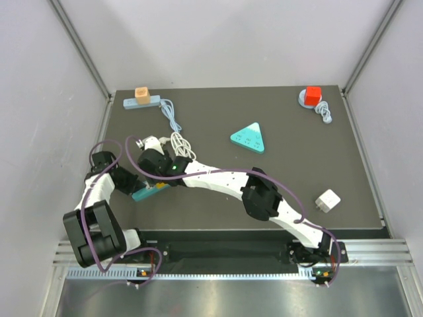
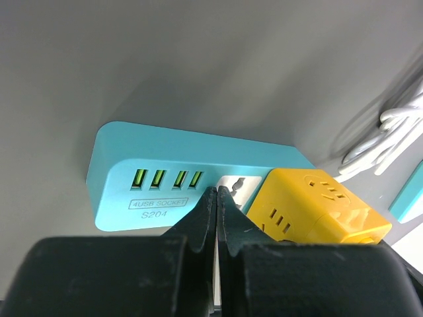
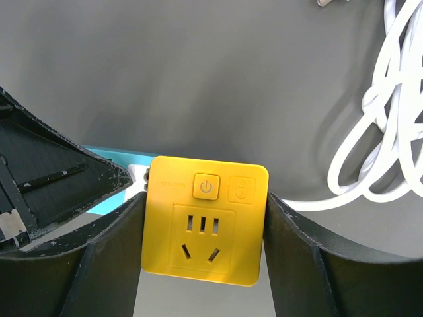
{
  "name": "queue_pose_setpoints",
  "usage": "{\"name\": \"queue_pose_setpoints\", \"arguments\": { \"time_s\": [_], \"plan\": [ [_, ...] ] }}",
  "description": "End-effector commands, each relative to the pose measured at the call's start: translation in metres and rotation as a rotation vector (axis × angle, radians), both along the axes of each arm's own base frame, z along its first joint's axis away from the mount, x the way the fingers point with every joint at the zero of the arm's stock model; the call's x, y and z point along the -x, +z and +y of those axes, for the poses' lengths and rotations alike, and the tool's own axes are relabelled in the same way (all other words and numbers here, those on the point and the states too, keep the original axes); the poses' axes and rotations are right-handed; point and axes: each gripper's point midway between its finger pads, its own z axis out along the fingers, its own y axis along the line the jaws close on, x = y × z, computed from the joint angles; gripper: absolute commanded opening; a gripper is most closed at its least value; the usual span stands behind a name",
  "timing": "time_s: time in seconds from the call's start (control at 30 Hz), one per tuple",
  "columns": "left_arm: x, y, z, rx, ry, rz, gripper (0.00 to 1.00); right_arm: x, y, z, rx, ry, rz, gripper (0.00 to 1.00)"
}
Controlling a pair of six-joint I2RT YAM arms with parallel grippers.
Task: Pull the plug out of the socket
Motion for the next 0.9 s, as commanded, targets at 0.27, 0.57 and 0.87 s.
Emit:
{"name": "queue_pose_setpoints", "arguments": {
  "time_s": [0.27,0.57,0.87],
  "plan": [
    [0.032,-0.035,0.013,-0.076,0.027,0.170,0.00,-0.007,0.063,0.014,-0.111,-0.026,-0.111,0.00],
    [0.036,-0.039,0.012,-0.070,0.032,0.200,0.00,-0.012,0.097,0.011,-0.150,-0.052,-0.156,0.00],
    [0.036,-0.039,0.012,-0.084,0.031,0.199,0.00,-0.018,0.130,0.010,-0.195,-0.068,-0.196,0.00]
  ]
}}
